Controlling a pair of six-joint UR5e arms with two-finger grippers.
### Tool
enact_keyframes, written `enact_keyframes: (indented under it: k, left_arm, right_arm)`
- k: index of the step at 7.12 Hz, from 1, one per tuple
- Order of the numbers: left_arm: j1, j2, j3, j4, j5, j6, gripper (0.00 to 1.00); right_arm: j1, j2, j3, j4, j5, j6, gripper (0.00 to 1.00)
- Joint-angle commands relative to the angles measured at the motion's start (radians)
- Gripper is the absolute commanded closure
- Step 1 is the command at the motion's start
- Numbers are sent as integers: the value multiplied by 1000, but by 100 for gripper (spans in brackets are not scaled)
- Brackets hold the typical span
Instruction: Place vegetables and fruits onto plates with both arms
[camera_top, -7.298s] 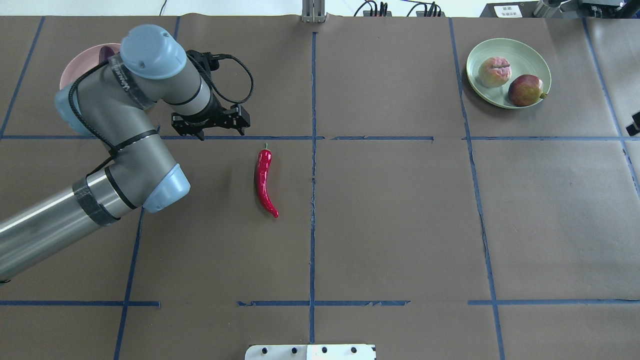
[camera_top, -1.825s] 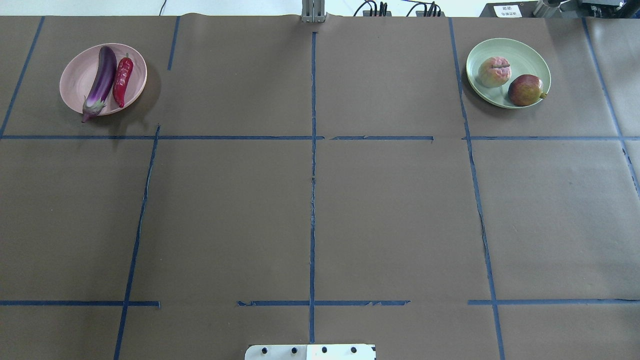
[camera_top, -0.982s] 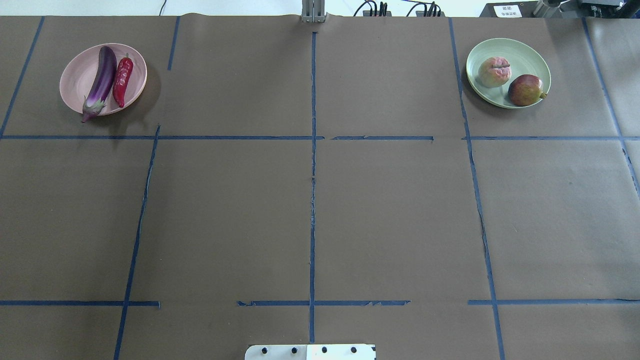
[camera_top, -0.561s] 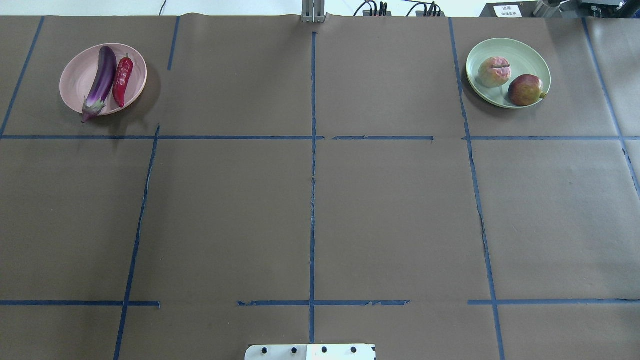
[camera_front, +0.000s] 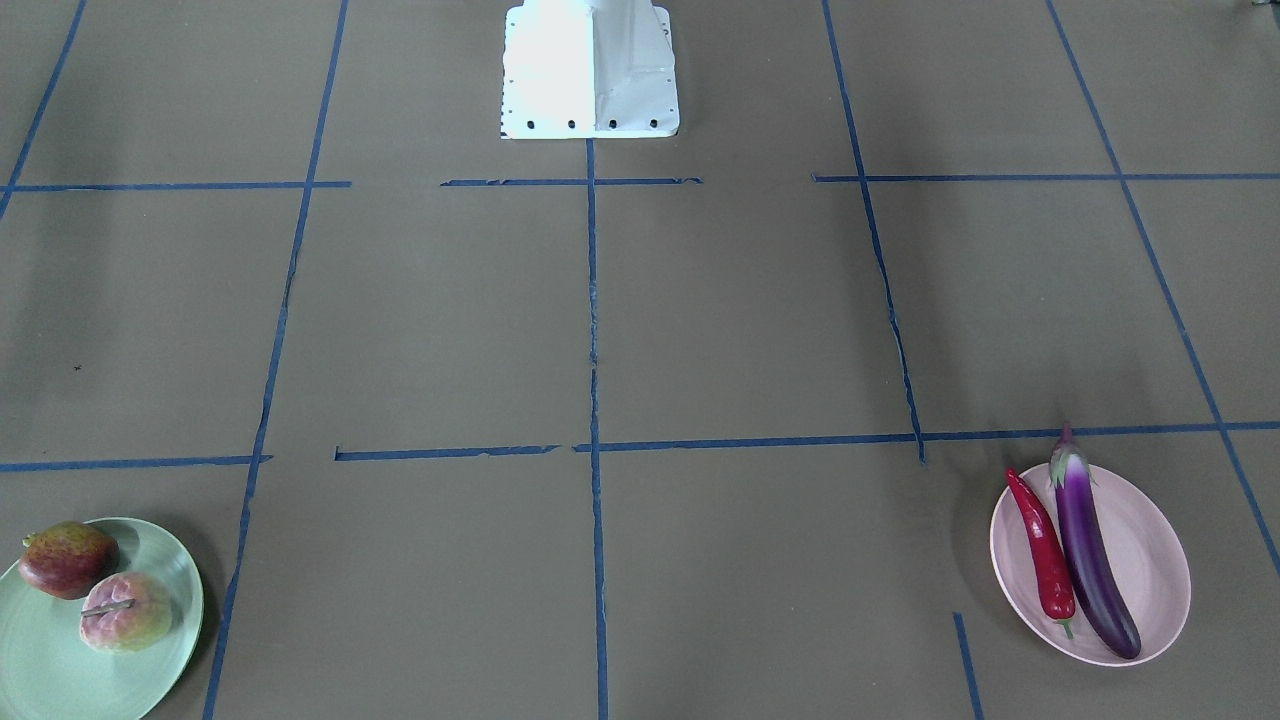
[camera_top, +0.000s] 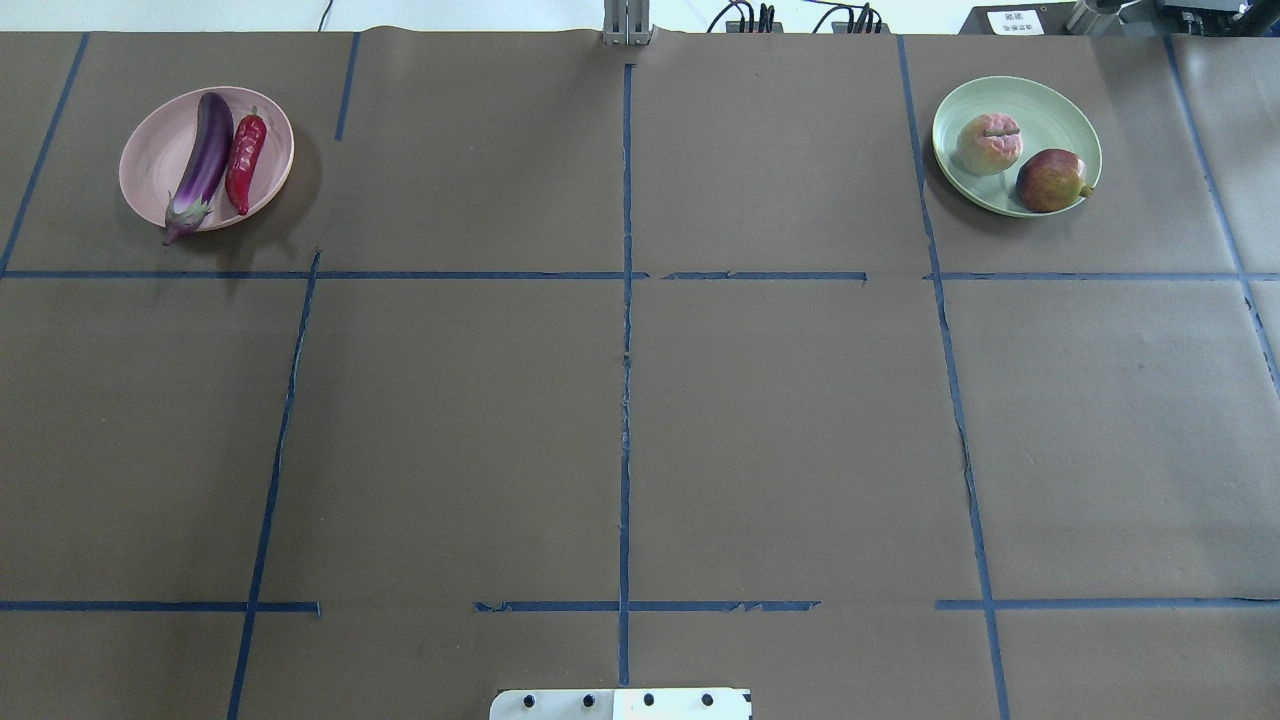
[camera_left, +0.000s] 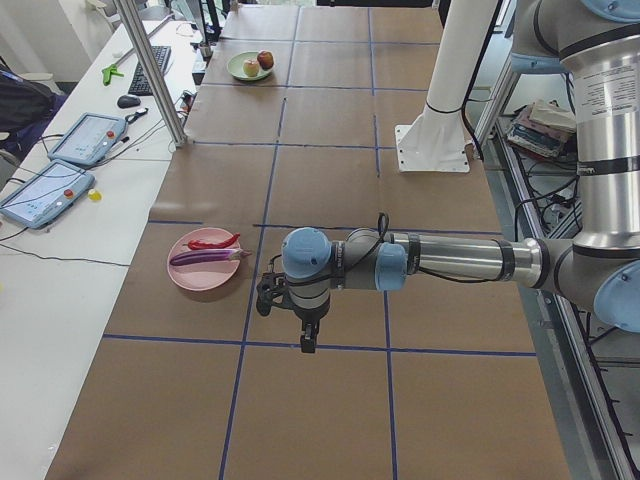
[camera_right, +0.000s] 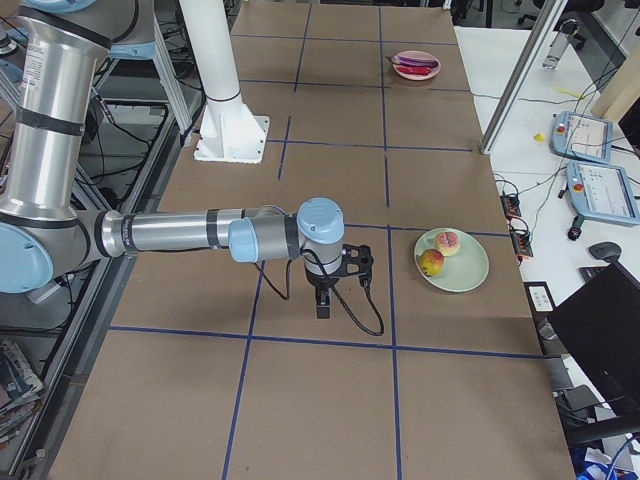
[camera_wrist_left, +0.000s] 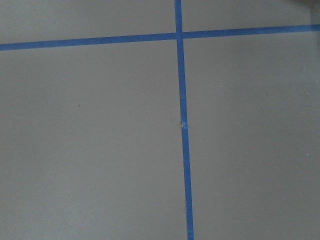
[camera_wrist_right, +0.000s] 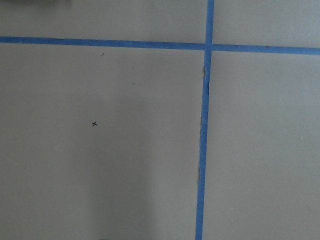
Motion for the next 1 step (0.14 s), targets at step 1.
enact_keyframes:
  k: [1]
  left_arm:
    - [0,0,-1,0,0,0,0]
  right_arm:
    - [-1,0,0,0,0,0,0]
